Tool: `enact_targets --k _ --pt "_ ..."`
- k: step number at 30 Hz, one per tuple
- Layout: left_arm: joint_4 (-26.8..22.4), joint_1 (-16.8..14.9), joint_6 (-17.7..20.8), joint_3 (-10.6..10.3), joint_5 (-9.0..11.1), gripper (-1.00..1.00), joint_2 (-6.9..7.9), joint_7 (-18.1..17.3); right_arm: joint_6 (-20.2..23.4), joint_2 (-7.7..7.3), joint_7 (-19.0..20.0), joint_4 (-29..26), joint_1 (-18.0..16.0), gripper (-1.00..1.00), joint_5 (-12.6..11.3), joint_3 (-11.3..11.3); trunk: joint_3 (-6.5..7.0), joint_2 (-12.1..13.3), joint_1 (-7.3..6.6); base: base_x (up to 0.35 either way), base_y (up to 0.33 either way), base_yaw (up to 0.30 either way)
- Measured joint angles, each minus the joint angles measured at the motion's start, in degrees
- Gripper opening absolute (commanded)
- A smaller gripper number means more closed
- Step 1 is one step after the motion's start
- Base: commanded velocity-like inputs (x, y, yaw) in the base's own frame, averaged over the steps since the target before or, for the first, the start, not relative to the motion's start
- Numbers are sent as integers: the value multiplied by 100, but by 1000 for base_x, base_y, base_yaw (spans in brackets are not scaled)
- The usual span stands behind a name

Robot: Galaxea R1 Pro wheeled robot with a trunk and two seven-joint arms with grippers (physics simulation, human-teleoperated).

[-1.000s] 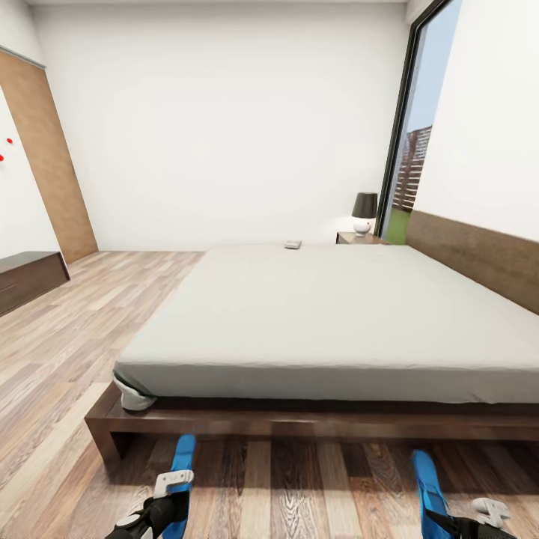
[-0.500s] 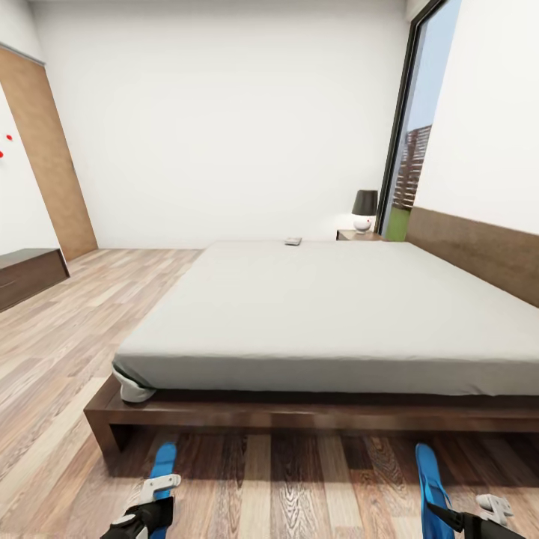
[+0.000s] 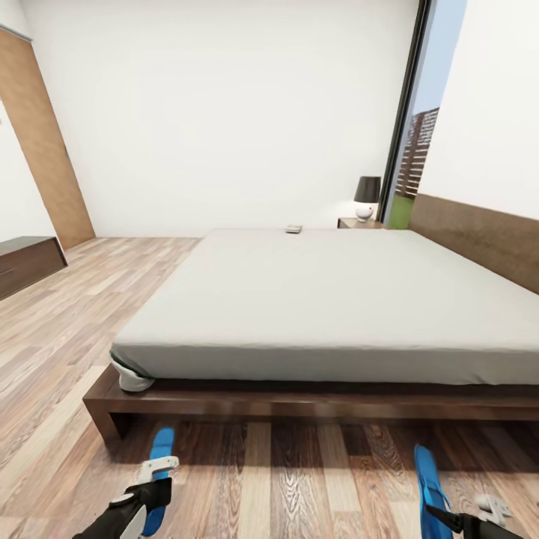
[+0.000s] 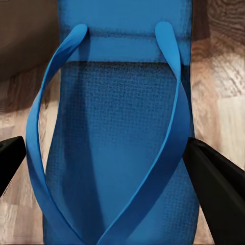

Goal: In the bedroom, move the book from the bed onto either nightstand, and place the two sandals side by side next to the bed.

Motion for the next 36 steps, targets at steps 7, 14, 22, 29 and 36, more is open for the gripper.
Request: enact_targets --k 7,14,22,29,36 --pt "-1310 -55 1844 -14 -16 -100 87 -3 1457 0 694 -138 -1 -100 -3 -10 -155 -9 18 0 0 0" --pt "-1204 -57 1991 -35 -40 -100 348 -27 1614 -15 786 -406 -2 -100 -10 -19 -311 -19 36 0 0 0" --pt "-1173 -13 1974 -43 -24 -100 483 -38 2035 -88 796 -983 -3 -100 -12 -33 -488 -29 57 0 0 0" --pt "-1172 -5 1858 -50 -16 -100 480 -39 2594 -92 804 -1595 -1 -100 4 -43 -643 -39 75 0 0 0" --pt "-1181 -5 1691 -45 22 -100 454 -48 2717 -93 812 -1635 -1 -100 2 -50 -755 -46 88 0 0 0"
